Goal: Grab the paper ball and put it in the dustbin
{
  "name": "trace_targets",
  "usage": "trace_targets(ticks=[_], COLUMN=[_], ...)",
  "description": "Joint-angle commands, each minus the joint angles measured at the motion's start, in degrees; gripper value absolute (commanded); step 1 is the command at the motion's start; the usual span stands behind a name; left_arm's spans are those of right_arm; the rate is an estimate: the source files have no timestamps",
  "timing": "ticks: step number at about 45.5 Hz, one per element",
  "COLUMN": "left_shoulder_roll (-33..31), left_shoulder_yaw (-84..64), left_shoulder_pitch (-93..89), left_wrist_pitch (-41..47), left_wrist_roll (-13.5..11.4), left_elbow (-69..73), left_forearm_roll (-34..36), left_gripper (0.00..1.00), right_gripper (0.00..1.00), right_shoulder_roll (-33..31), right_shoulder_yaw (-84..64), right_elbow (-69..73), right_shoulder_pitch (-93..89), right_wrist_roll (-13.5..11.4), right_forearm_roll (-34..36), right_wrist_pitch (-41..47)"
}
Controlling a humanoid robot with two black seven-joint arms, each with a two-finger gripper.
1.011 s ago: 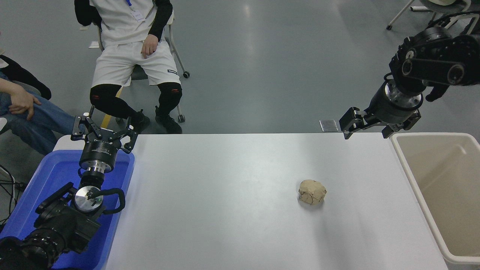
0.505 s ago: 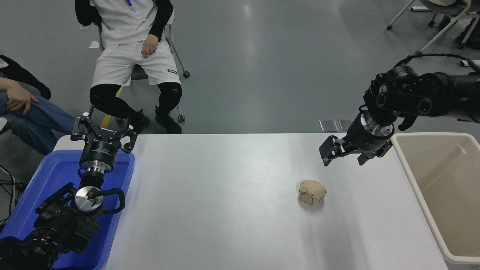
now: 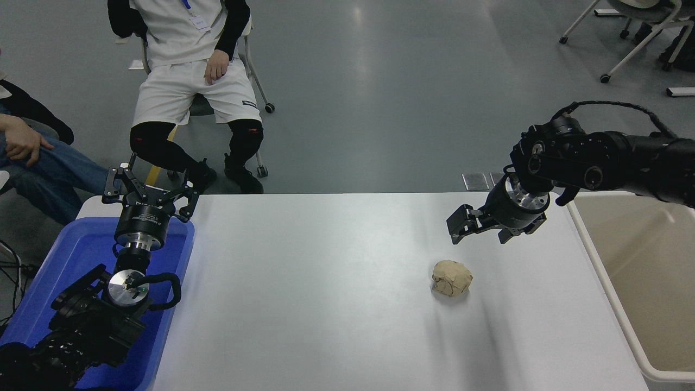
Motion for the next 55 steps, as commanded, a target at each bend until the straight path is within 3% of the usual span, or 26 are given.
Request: trace_targets(ticks=[1,8,19,55], left_shoulder_roll=[0.0,0.0,0.0,-0.1], left_shoulder_yaw=[0.0,0.0,0.1,0.1], left_shoulder_pitch=[0.0,0.0,0.0,0.0], left_wrist_pitch=[0.0,0.0,0.0,-0.1], left_wrist_roll=[0.0,0.0,0.0,0.0], left_elbow=[0.0,0.0,0.0,0.0], left_forearm_roll=[0.0,0.0,0.0,0.0], left_gripper=[0.99,0.99,0.99,0.99], right_gripper=[1.0,1.0,1.0,1.0], right_shoulder_roll=[4.2,5.4,7.6,9.3], right_shoulder_yaw=[2.3,2.5,2.5,2.4], right_elbow=[-5.7,-6.9,-7.1,-8.0], right_shoulder_pitch=[-5.3,-7.3,-7.7,-15.2], right_wrist_roll=[0.0,0.1,0.1,0.1], right_forearm_roll=[-1.6,-1.9,-8.4,-8.9], right_wrist_pitch=[-1.1,-3.8,-6.0,-19.5])
